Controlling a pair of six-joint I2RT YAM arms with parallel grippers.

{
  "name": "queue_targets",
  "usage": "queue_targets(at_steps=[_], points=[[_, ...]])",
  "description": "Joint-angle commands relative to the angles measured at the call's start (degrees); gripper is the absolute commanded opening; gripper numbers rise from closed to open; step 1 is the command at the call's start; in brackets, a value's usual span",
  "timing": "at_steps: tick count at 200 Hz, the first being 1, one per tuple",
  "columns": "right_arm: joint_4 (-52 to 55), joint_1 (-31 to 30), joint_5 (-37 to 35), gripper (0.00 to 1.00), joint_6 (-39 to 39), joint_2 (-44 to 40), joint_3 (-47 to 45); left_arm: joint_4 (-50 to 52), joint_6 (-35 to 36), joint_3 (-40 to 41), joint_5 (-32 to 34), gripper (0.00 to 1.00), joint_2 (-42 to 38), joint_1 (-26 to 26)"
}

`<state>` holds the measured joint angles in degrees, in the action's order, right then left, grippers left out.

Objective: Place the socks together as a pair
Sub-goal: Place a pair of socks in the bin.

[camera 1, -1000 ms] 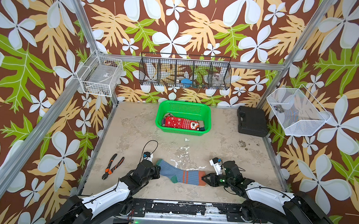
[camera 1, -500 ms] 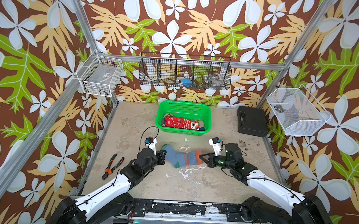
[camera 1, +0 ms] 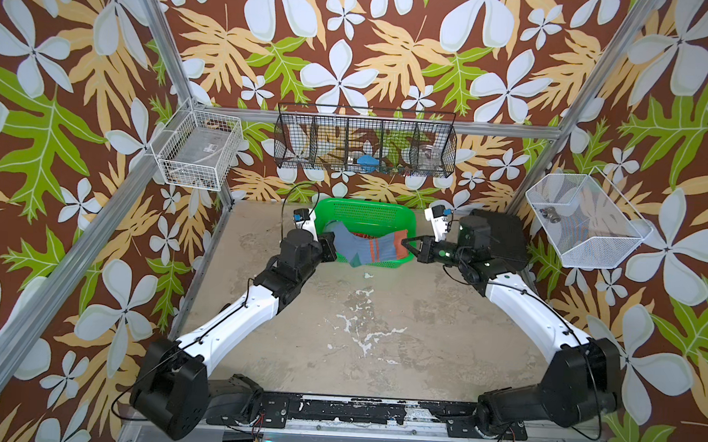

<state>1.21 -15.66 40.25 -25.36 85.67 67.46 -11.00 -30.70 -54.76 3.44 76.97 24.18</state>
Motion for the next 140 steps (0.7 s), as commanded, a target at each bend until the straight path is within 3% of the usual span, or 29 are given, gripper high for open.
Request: queue_targets(at_steps=[1,38,78,140], points=[[1.3,0.4,-1.0,0.00,2.4,5.5,6.1,-1.4,3.3,-4.7,-1.5,0.00,5.4,-2.9],[3.0,1.9,-3.7,0.00,3.9,17.8,16.2,-2.5,4.4,-11.3,-2.5,0.00,16.7,-7.7],[5.0,2.4,-4.2,0.00,5.9,25.5,22.2,-3.7,4.8,-15.6,-4.4,0.00,26.8,-10.5],[12.8,2.4,-10.4,0.00,11.5,34.3,28.9,-8.8,6.4,-16.4,-7.0,0.00,33.8,-10.4]])
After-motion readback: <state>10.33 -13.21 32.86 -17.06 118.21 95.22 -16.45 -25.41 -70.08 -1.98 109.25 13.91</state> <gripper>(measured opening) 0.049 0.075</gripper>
